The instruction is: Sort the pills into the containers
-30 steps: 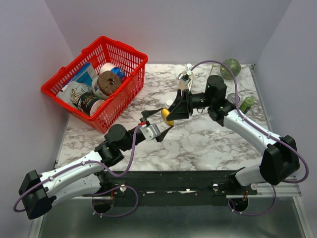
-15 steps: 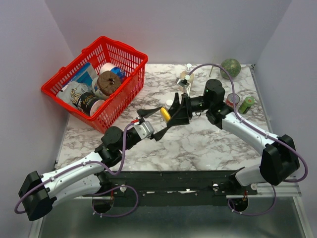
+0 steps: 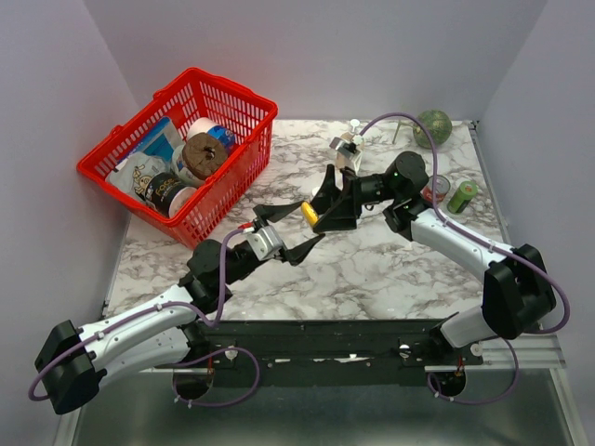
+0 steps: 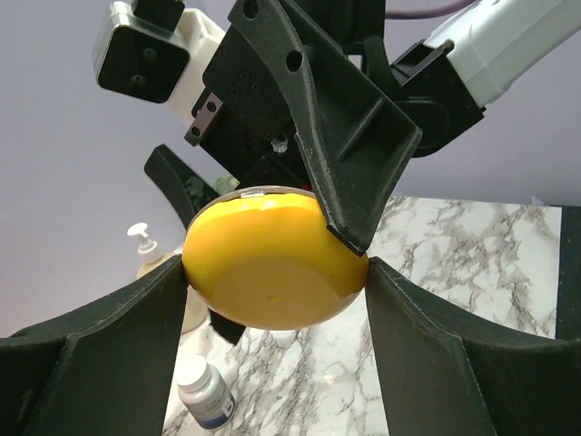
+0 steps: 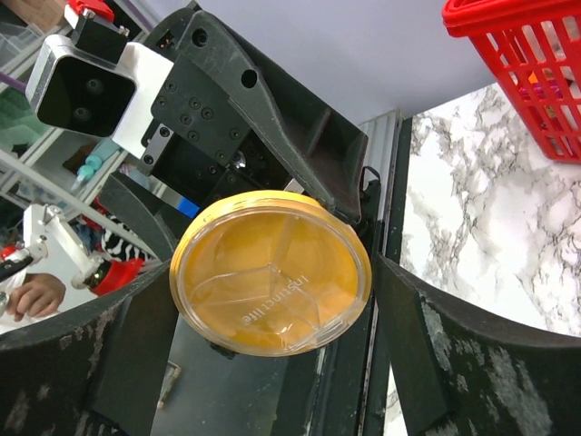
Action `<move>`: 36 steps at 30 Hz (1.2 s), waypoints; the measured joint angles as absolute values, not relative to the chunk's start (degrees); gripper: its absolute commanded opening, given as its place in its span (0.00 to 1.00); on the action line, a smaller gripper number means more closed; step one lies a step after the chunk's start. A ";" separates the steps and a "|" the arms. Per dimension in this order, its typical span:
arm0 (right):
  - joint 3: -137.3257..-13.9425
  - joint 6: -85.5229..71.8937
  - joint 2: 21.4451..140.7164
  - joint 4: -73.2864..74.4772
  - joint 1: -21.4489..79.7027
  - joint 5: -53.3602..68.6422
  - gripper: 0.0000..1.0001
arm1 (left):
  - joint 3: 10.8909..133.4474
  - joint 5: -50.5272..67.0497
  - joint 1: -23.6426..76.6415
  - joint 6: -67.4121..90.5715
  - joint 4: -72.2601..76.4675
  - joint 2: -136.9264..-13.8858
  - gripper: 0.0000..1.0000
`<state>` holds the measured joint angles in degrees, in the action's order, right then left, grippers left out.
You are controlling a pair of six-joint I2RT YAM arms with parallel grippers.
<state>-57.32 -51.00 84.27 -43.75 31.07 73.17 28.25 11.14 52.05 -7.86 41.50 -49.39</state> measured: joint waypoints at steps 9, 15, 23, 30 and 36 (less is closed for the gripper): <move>-57.56 -48.77 84.34 -41.91 31.07 73.52 0.39 | 27.62 11.20 51.70 -6.98 42.35 -49.41 0.14; -58.04 -47.99 84.34 -40.53 31.14 74.17 0.38 | 27.38 11.20 51.44 -6.44 42.61 -49.41 0.18; -58.22 -46.48 84.27 -38.39 31.18 74.26 0.39 | 27.16 11.18 51.35 -6.00 42.61 -49.39 0.17; -58.26 -44.58 83.35 -35.70 31.48 73.80 0.45 | 26.11 11.11 51.37 -5.85 42.78 -48.01 0.13; -58.65 -43.66 83.05 -33.69 31.88 73.38 0.52 | 25.50 11.11 51.37 -5.43 43.31 -47.35 0.11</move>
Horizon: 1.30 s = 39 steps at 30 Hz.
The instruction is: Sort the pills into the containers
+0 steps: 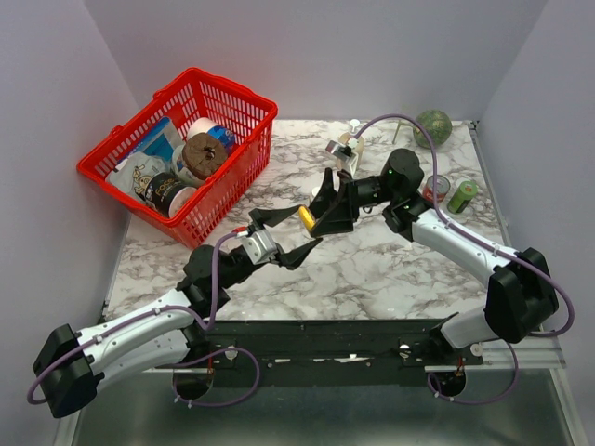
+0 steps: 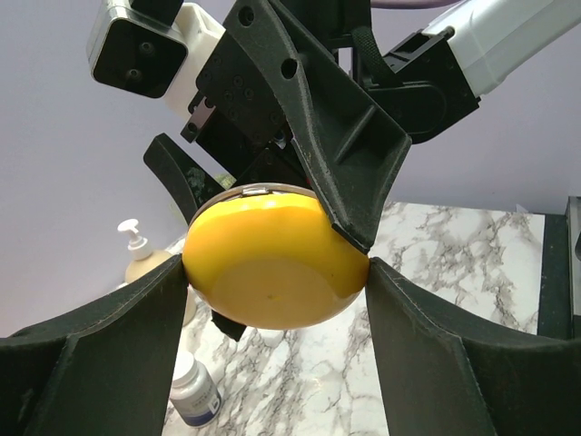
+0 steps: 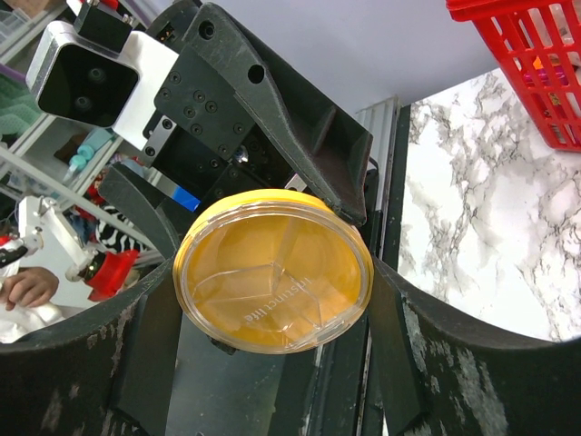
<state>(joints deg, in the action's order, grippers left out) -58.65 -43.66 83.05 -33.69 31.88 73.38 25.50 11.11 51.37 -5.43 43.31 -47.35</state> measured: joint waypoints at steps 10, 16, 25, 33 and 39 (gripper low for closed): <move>-58.67 -43.97 83.02 -33.34 32.27 73.30 0.64 | 24.86 11.14 51.37 -5.04 43.11 -46.17 0.10; -58.67 -44.23 83.02 -33.36 32.29 73.32 0.73 | 24.84 11.16 51.37 -4.97 42.74 -45.93 0.10; -59.00 -45.54 82.54 -33.30 30.98 73.36 0.88 | 24.71 11.14 50.98 -4.91 41.43 -44.58 0.09; -61.67 -44.10 81.71 -29.15 29.61 73.32 0.89 | 24.71 11.11 50.57 -5.13 41.43 -43.40 0.09; -62.39 -41.28 81.52 -23.33 29.47 72.47 0.88 | 24.71 11.11 50.35 -5.56 41.25 -43.35 0.09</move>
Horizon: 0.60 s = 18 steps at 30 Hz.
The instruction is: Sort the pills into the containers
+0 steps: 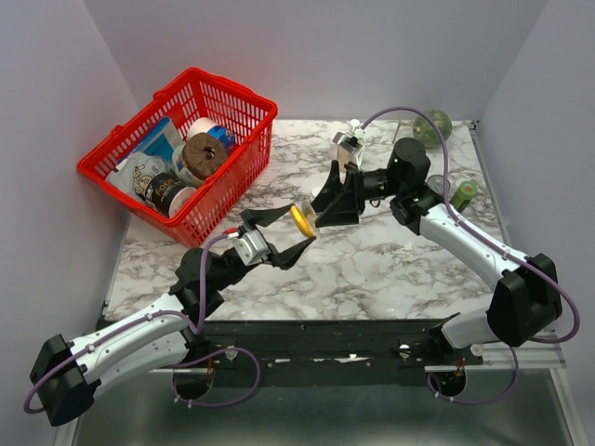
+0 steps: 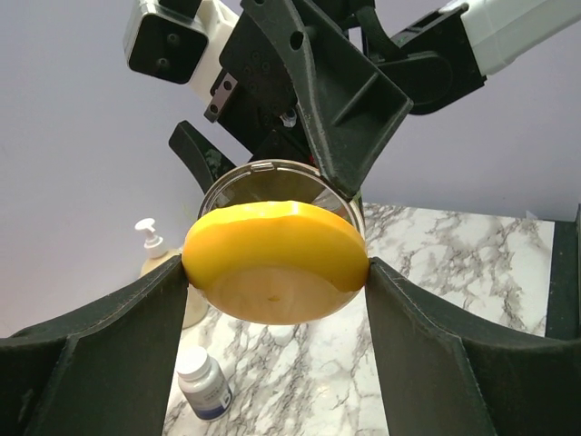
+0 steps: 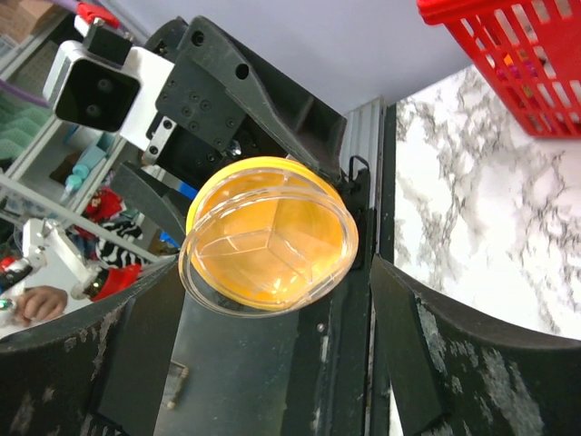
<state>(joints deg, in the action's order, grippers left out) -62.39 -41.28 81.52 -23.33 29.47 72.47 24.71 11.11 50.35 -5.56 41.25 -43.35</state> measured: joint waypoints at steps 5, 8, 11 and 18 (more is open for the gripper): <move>-64.38 -36.86 80.75 -15.20 28.23 69.36 0.85 | 24.71 10.79 50.02 -6.87 39.57 -42.98 0.09; -64.88 -33.32 79.55 -9.78 27.62 66.94 0.81 | 24.73 10.48 49.93 -7.75 38.30 -42.33 0.09; -65.78 -30.48 79.13 -5.58 27.51 64.90 0.75 | 24.73 9.91 49.87 -8.58 37.06 -42.00 0.09; -67.66 -25.19 78.83 2.13 27.35 61.41 0.62 | 24.73 9.50 49.82 -9.93 35.27 -42.00 0.09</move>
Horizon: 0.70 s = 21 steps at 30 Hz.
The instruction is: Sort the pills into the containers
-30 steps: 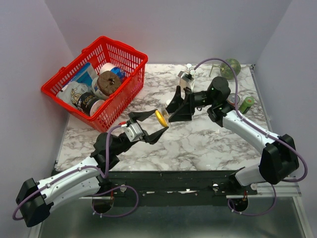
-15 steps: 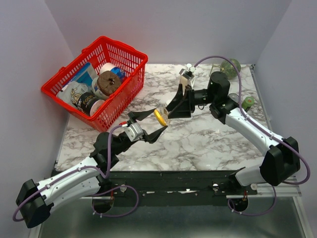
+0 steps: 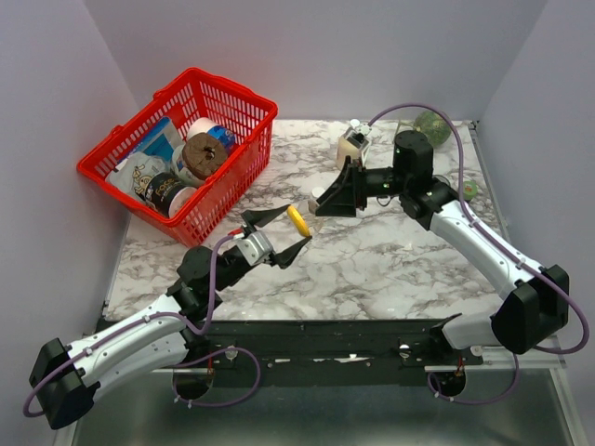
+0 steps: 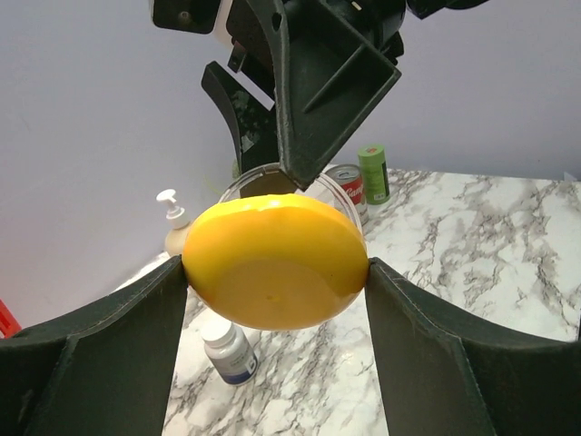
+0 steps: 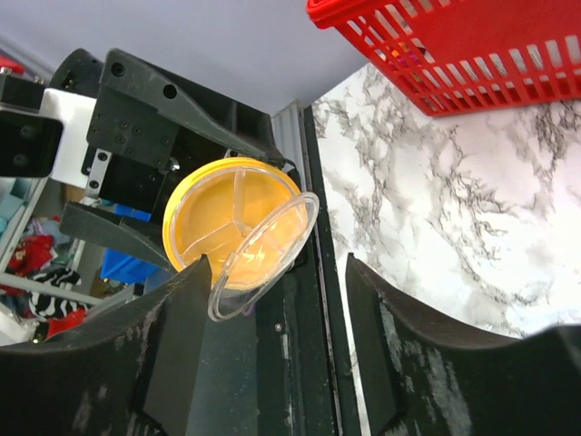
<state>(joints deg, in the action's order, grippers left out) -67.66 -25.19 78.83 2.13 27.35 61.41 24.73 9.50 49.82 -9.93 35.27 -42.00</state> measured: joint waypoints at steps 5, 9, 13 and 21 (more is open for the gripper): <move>-68.64 -22.33 78.70 6.13 27.35 58.63 0.52 | 25.56 9.47 49.82 -11.22 33.87 -42.33 0.09; -69.28 -20.86 78.67 8.19 27.35 56.69 0.45 | 26.85 9.50 49.82 -12.21 33.71 -43.79 0.09; -70.04 -19.81 78.74 10.11 27.35 55.37 0.36 | 27.86 9.50 49.82 -13.13 33.67 -45.87 0.09; -70.24 -20.05 78.94 11.49 27.24 53.71 0.08 | 28.71 9.47 49.84 -15.99 33.95 -47.18 0.10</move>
<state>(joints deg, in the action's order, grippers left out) -70.24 -20.05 78.94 11.49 27.24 53.71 28.71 9.47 49.84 -15.99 33.95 -47.18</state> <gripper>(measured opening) 0.143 0.795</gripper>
